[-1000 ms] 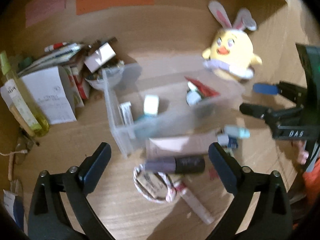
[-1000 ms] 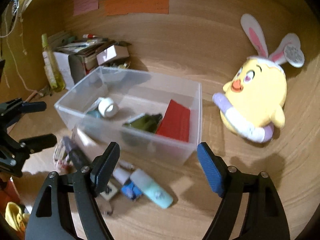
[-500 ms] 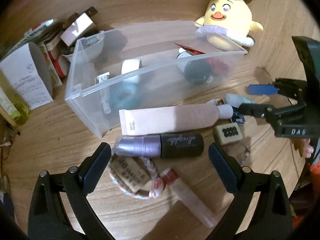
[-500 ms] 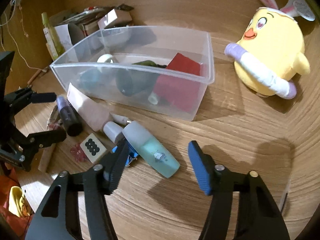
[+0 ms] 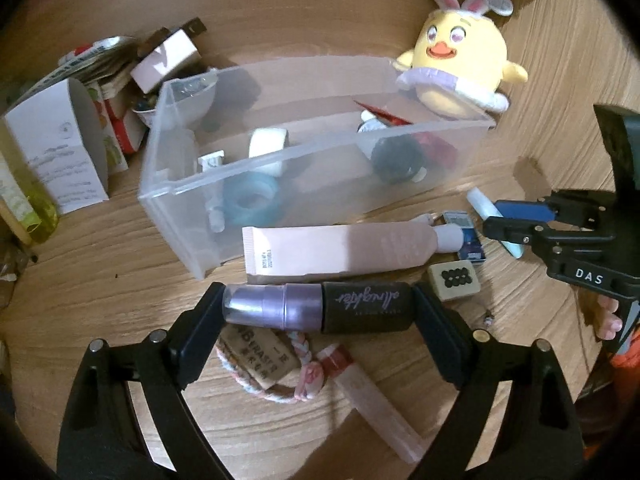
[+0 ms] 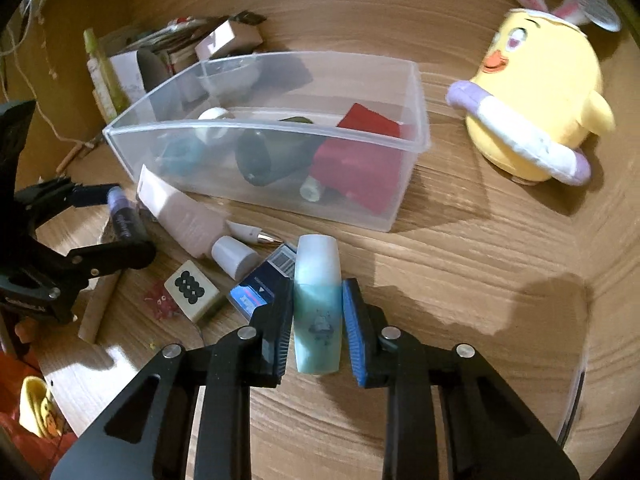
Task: Organize objects
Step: 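Grasp the purple-black lipstick with left tool while right tool grasps mint-green bottle, then drop the lipstick and mint-green bottle into the clear box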
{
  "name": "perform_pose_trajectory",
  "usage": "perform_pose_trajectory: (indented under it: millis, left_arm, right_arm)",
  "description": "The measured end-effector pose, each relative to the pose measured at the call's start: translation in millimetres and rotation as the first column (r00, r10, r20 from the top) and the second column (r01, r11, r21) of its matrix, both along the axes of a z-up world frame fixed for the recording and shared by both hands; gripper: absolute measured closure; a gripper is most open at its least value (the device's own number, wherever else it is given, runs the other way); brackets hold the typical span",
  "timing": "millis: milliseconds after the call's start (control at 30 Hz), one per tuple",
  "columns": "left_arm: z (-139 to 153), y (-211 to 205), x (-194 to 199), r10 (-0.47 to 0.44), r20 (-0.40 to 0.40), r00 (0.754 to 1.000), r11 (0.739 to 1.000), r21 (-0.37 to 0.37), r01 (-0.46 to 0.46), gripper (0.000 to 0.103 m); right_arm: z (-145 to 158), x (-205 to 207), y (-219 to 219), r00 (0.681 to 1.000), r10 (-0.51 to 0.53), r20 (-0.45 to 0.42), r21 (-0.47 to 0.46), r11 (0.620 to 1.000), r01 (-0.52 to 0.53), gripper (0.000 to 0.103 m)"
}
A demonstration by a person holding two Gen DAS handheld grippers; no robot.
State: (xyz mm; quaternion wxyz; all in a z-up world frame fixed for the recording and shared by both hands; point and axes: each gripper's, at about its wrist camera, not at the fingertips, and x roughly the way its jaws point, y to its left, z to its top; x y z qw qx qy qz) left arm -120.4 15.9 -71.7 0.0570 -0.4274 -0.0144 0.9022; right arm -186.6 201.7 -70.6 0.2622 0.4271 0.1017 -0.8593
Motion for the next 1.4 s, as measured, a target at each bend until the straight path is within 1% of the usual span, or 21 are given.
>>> perform_pose_trajectory:
  millis: [133, 367, 567, 733, 867, 1033, 1167, 1300, 1400]
  left_arm:
    - [11.4, -3.1, 11.6, 0.015, -0.038, 0.999, 1.0, 0.019, -0.015, 0.012]
    - [41.2, -7.7, 18.1, 0.046, -0.133, 0.99, 0.998, 0.045, -0.04, 0.012]
    - [69.7, -12.7, 5.6, 0.082, -0.201, 0.976, 0.996, 0.041, -0.075, 0.012]
    - [85.9, -17.6, -9.6, 0.099, -0.227, 0.969, 0.995, 0.04, -0.092, 0.012]
    - [87.9, -21.2, -25.2, 0.114, -0.209, 0.971, 0.993, 0.051, -0.105, 0.012]
    - [78.7, -25.7, -50.7, 0.112, -0.139, 0.984, 0.99, 0.099, -0.099, 0.012]
    - [65.9, -24.2, -71.2, 0.087, -0.067, 0.994, 0.988, 0.131, -0.078, 0.012]
    - [53.1, -17.6, -84.4, 0.072, -0.027, 0.997, 0.992, 0.103, -0.069, 0.012]
    - [44.2, -13.4, -91.0, 0.057, -0.008, 0.998, 0.994, 0.091, -0.056, 0.012]
  right_arm:
    - [13.5, 3.2, 10.3, 0.999, -0.024, -0.025, -0.046, 0.999, 0.023, 0.081]
    - [53.7, 13.3, 14.1, 0.992, -0.054, -0.113, -0.122, 0.992, 0.041, 0.081]
    - [86.1, 7.0, 5.8, 0.983, -0.069, -0.172, -0.177, 0.984, 0.038, 0.081]
    - [108.2, -7.6, -3.1, 0.975, -0.086, -0.203, -0.204, 0.978, 0.044, 0.081]
    - [116.0, -21.5, -14.8, 0.975, -0.093, -0.201, -0.216, 0.975, 0.048, 0.081]
    - [112.3, -38.3, -27.1, 0.977, -0.103, -0.189, -0.198, 0.978, 0.065, 0.081]
    - [95.0, -56.2, -39.5, 0.984, -0.098, -0.148, -0.148, 0.986, 0.076, 0.081]
    - [71.4, -72.1, -48.3, 0.991, -0.091, -0.094, -0.086, 0.993, 0.083, 0.081]
    - [56.1, -79.7, -53.0, 0.994, -0.089, -0.07, -0.05, 0.995, 0.085, 0.081]
